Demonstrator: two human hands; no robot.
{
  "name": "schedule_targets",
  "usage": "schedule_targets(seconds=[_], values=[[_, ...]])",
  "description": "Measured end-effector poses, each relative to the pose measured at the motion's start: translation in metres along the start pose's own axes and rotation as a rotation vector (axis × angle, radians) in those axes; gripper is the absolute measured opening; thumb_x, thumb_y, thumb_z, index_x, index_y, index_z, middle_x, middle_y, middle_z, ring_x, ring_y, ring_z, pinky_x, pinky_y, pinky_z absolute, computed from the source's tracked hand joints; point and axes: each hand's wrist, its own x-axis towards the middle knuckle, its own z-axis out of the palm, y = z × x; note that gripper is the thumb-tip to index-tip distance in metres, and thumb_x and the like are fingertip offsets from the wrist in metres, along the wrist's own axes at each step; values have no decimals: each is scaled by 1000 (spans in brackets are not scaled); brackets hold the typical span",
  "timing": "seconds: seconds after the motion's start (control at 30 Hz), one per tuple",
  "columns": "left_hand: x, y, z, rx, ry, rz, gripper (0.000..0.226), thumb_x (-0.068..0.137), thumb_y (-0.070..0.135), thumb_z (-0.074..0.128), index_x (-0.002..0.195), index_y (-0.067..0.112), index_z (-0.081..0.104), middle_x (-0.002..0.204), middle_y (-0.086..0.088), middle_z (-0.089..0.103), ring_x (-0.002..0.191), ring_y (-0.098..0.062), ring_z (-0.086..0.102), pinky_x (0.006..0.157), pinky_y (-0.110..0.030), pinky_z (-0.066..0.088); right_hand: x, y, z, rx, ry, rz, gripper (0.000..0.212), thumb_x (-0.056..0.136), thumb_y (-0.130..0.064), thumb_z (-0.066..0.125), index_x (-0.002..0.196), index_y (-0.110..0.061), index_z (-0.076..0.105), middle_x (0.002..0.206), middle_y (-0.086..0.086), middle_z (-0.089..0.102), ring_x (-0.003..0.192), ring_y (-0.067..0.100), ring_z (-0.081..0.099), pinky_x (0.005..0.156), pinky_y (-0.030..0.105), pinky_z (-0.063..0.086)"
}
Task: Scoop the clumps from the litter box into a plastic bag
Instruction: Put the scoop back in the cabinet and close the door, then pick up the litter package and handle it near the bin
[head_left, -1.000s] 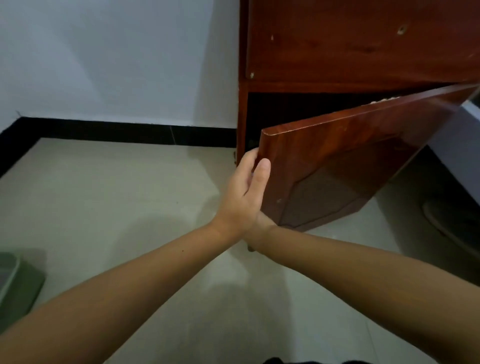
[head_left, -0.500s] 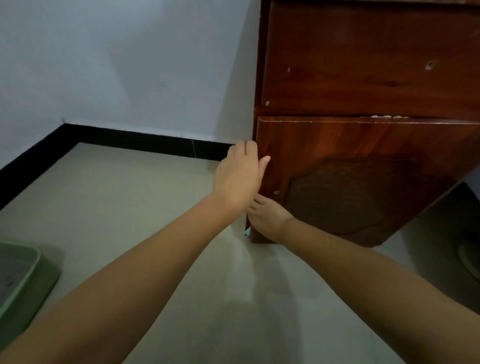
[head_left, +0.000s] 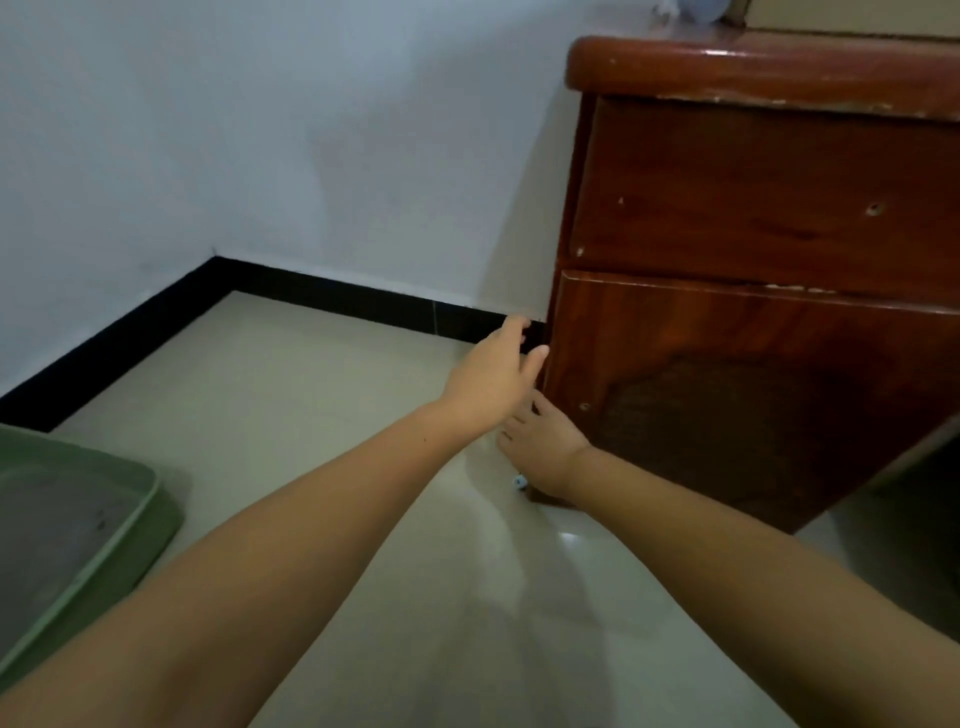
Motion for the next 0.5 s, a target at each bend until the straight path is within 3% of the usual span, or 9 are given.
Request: schedule_targets(seconds=[0.07, 0.13, 0.3, 0.4, 0.5], values=[[-13, -17, -28, 78, 39, -17, 38, 99, 33, 40, 131, 14, 44, 112, -2, 60, 103, -17, 58, 82, -33, 48, 8, 3, -30, 157, 67, 28, 34, 91, -21, 50, 124, -14, 51, 126, 10, 51, 118, 28, 46, 94, 41, 41], [-30, -44, -63, 163, 68, -56, 31, 99, 33, 37, 118, 14, 52, 92, 3, 58, 86, -17, 58, 70, -30, 43, 19, 4, -66, 321, 132, 82, 26, 93, -19, 47, 118, -15, 54, 114, 8, 54, 105, 25, 52, 83, 37, 43], [-86, -138, -159, 427, 147, -214, 32, 98, 33, 36, 104, 12, 59, 95, -6, 64, 87, -27, 59, 69, -32, 44, 76, -24, -157, 506, 230, 147, 30, 99, -27, 30, 111, -12, 54, 106, 9, 59, 89, 27, 58, 63, 33, 39], [-130, -204, -210, 525, 137, -322, 33, 99, 33, 35, 103, 10, 57, 99, -8, 62, 89, -29, 59, 72, -35, 45, 121, -69, -201, 584, 268, 137, 37, 99, -35, 28, 111, -11, 54, 104, 10, 59, 87, 28, 58, 62, 32, 40], [-177, -266, -248, 577, 110, -457, 34, 99, 33, 32, 104, 9, 56, 100, -8, 61, 88, -28, 58, 71, -35, 46, 164, -128, -238, 636, 290, 104, 43, 99, -41, 27, 121, -13, 52, 112, 10, 58, 96, 29, 58, 74, 36, 42]])
